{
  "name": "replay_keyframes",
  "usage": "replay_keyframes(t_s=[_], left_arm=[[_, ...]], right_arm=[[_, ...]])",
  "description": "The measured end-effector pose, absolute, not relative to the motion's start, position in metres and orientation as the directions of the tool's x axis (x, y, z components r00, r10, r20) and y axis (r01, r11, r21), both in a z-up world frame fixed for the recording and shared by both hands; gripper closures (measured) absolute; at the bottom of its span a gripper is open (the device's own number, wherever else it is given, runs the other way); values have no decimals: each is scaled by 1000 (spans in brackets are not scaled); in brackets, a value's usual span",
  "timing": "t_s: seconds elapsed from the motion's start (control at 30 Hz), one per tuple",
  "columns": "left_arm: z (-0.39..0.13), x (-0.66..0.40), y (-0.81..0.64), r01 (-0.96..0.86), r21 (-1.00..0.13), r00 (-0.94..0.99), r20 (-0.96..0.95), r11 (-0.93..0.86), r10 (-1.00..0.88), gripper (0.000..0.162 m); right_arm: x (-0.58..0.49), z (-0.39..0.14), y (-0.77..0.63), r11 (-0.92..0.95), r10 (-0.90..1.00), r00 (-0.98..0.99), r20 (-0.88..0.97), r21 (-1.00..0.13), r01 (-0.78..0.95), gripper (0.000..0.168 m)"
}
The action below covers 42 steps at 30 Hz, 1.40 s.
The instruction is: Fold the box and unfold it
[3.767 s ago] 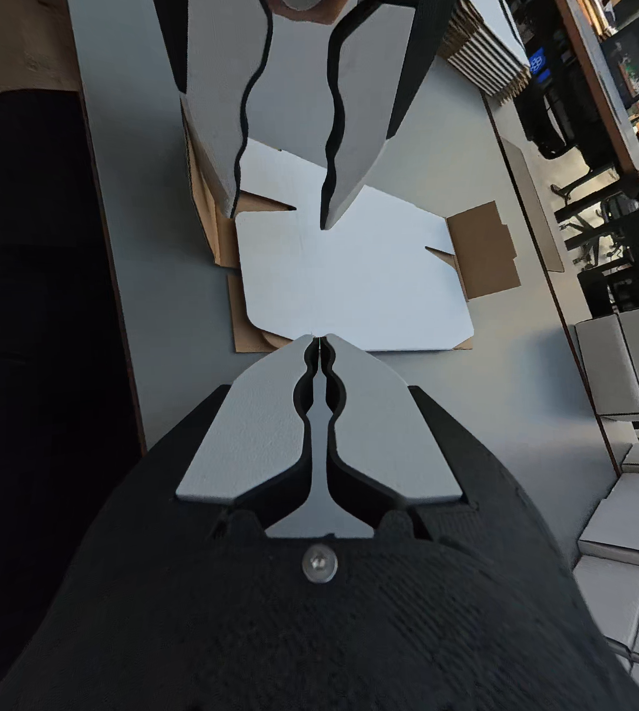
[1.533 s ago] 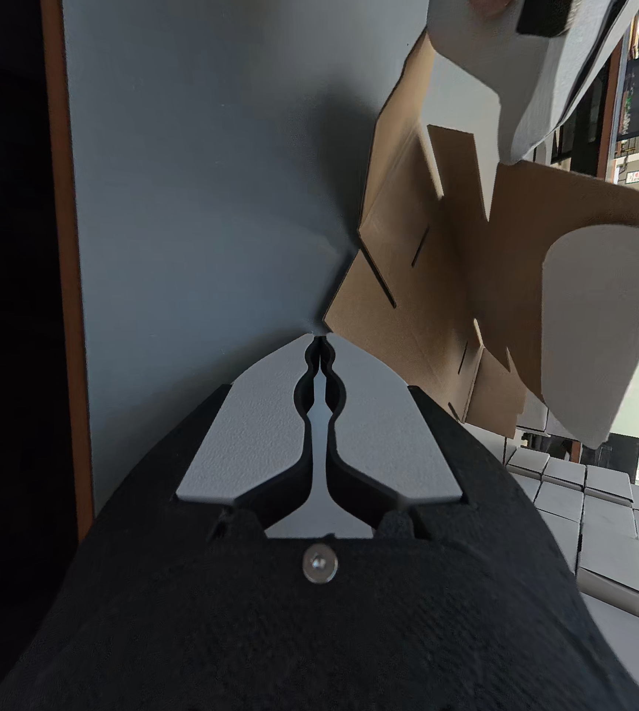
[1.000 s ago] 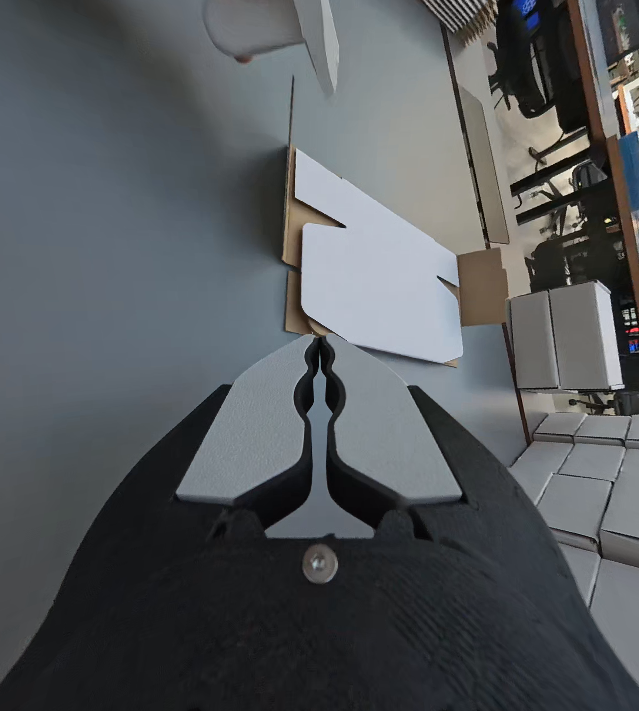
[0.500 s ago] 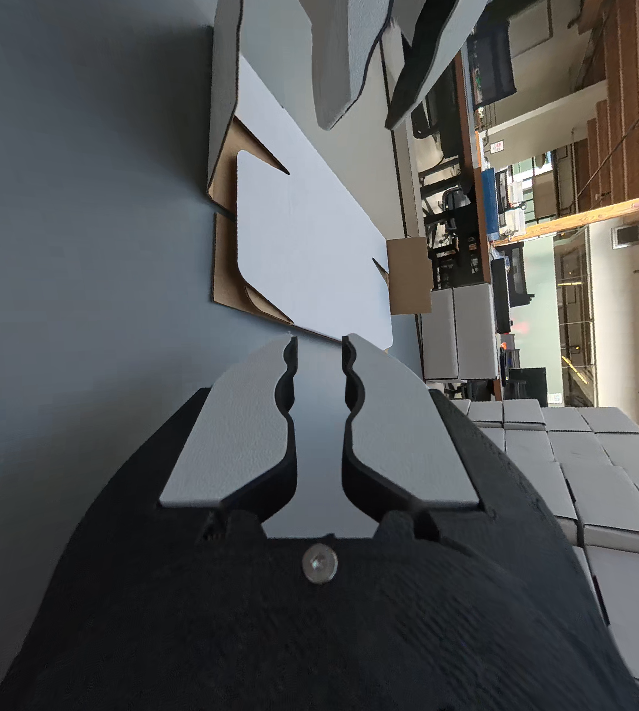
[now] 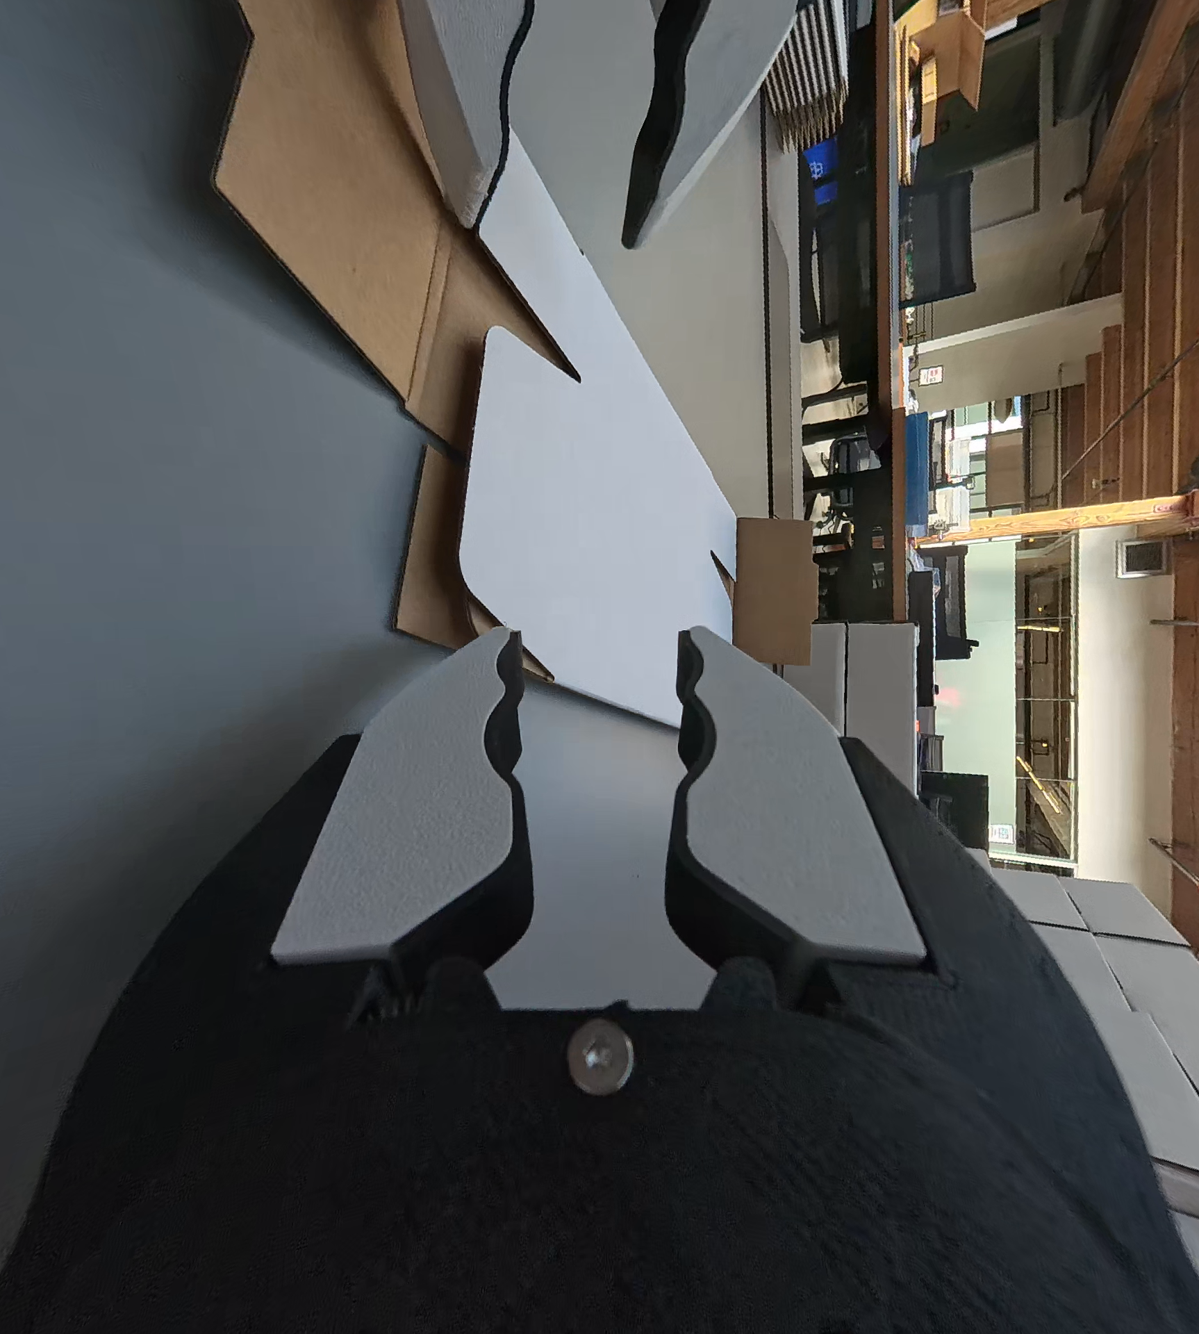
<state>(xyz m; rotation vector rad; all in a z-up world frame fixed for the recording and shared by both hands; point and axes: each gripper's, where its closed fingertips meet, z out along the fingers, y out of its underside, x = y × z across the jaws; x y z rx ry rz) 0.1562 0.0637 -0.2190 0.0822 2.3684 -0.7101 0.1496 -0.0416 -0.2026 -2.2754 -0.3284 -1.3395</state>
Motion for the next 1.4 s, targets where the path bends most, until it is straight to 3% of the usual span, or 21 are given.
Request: replay_keyframes(t_s=[0.07, 0.17, 0.3, 0.4, 0.47, 0.57, 0.73, 1.2, 1.4], left_arm=[[-209, 153, 63, 171, -536, -783, -583, 826, -216, 122], [-174, 137, 48, 15, -755, -831, -374, 656, -411, 127], [-112, 118, 24, -80, -925, -846, -135, 372, -516, 129], [-79, 88, -6, -124, -978, -887, 34, 167, -461, 111], [-69, 75, -23, -159, -985, -885, 112, 68, -451, 99], [-71, 69, -42, -200, -980, -868, 170, 15, -467, 82], [-68, 68, -56, -279, -958, -841, 277, -67, -465, 75], [-82, 67, -62, -329, -943, -826, 312, -48, -470, 75], [-86, 66, -63, -338, -940, -824, 315, -39, -470, 67]], right_arm=[[147, -195, -40, -833, -143, 537, 831, -394, 389, 127], [146, -183, -43, -725, -407, 678, 613, -668, 168, 139], [172, -164, -74, -735, -611, 538, 580, -669, -113, 168], [191, -162, -84, -604, -764, 464, 447, -749, -273, 168], [205, -156, -95, -566, -816, 347, 463, -761, -317, 163], [212, -141, -96, -568, -823, 231, 519, -765, -304, 133], [212, -125, -91, -592, -803, 129, 581, -756, -280, 107], [207, -120, -101, -605, -789, 67, 611, -751, -266, 102], [202, -119, -107, -624, -769, 46, 637, -734, -267, 101]])
